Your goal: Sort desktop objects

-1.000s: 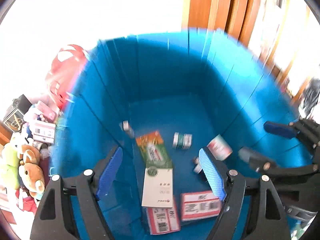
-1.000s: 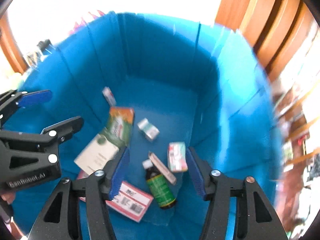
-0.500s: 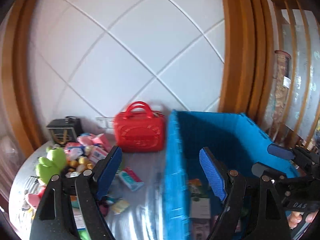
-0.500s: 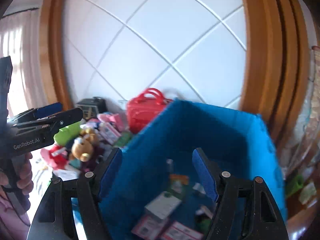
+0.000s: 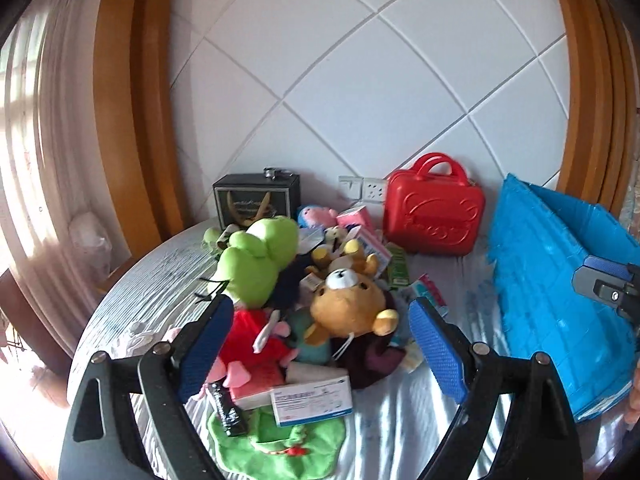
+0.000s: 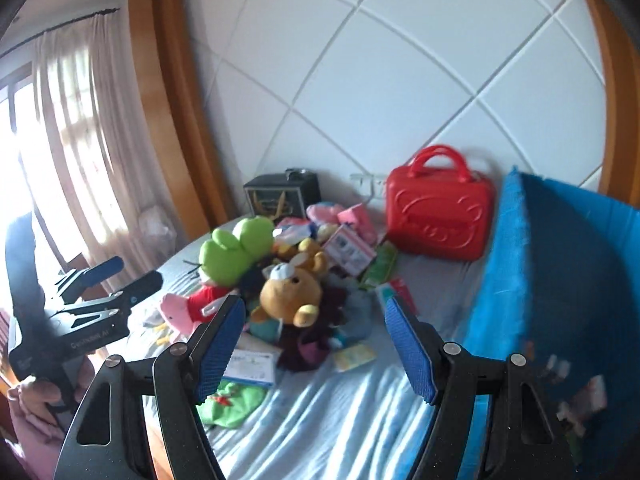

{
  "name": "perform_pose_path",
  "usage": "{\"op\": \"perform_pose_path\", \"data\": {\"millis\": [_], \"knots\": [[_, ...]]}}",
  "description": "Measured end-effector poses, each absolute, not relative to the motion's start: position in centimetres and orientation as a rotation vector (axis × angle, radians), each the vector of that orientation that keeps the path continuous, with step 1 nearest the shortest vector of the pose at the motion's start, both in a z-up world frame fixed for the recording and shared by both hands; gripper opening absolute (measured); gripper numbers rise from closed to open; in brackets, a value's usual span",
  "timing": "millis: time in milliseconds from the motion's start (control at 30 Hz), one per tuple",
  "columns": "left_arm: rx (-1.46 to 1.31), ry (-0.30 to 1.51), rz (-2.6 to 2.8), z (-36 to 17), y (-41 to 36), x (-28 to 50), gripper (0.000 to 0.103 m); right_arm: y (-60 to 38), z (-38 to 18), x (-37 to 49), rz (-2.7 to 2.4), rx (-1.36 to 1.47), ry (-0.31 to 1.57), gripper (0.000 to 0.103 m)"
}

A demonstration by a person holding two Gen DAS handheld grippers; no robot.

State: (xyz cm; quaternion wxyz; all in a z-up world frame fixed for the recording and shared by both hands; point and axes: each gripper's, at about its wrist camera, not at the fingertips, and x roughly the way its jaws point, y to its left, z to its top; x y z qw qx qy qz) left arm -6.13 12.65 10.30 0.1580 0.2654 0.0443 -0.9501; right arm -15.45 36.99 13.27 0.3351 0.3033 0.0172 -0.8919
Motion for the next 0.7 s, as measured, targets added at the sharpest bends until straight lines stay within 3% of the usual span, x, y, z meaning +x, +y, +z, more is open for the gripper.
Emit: {"op": "perform_pose_path", "data": {"millis": [167,400,700], "knots": [[0.921,0.18,-2.684,4.1,6.3,-7.2,0.09,31.6,7.3,-16.5,-2.325,0.965,0.039,0.074],[1.175,0.273,-2.623,-5.2,3.4,-11.0,0.09,29.0,-1.8,-18.5,-2.278,1.25,0.062,0.073],[1.297,0.113,-2.522,-12.2,4.2,-16.0,0.09,26.2,-10.9,-20.1,-2.152,1.418,0.113,0.069]]}}
